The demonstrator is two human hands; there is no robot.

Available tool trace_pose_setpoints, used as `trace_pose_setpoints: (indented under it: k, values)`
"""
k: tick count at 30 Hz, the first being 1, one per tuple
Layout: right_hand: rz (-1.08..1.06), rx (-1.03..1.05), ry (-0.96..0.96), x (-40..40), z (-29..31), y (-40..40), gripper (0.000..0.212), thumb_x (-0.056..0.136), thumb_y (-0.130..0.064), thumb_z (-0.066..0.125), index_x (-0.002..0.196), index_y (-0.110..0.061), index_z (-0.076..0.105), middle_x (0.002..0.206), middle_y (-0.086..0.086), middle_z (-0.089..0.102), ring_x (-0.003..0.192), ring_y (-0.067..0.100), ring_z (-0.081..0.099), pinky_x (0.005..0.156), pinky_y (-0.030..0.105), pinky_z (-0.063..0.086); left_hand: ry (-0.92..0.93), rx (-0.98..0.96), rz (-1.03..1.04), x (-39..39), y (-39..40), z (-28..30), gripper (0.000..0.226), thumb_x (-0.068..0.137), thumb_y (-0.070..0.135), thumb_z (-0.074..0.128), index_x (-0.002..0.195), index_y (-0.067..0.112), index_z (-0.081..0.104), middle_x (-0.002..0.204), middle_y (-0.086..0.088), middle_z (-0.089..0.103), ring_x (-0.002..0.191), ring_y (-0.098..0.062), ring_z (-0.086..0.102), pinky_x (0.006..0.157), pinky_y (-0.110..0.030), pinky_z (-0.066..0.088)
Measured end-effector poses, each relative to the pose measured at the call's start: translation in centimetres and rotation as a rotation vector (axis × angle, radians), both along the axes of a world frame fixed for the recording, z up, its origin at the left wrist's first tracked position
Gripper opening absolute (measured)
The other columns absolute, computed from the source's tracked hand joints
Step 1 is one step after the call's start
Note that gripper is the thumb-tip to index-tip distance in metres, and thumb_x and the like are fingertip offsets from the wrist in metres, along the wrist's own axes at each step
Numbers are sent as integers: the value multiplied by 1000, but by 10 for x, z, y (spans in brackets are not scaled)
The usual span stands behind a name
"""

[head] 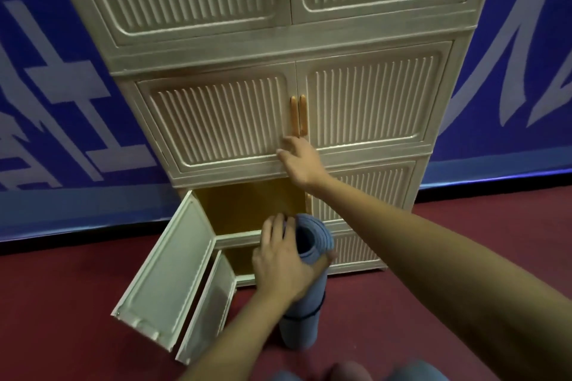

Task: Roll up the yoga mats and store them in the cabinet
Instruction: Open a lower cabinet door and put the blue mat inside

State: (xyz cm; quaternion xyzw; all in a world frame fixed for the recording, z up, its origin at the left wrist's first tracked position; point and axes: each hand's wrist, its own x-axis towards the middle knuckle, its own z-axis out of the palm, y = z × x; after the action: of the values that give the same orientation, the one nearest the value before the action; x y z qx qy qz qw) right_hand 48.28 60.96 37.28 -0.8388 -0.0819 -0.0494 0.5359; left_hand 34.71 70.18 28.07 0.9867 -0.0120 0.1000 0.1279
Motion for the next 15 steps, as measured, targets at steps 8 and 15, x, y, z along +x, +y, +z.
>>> trace_pose_setpoints:
  k: [8, 15]
  values:
    - [-360, 8, 355, -3, -141, -40, 32, 100, -11, 45, 118, -8, 71, 119, 13, 70, 110, 31, 63, 92, 37, 49, 55, -62, -9, 27, 21, 0, 139, 52, 109, 6, 162, 26, 18, 169, 7, 16, 155, -16, 7, 120, -47, 32]
    - [-367, -143, 345, 27, -181, -10, 32, 98, -39, 62, 117, -14, 65, 107, 8, 70, 102, 26, 65, 84, 38, 51, -18, -107, 111, 33, 49, -5, 124, 61, 103, 20, 159, 27, 29, 165, 10, 28, 152, -13, 19, 115, -45, 38]
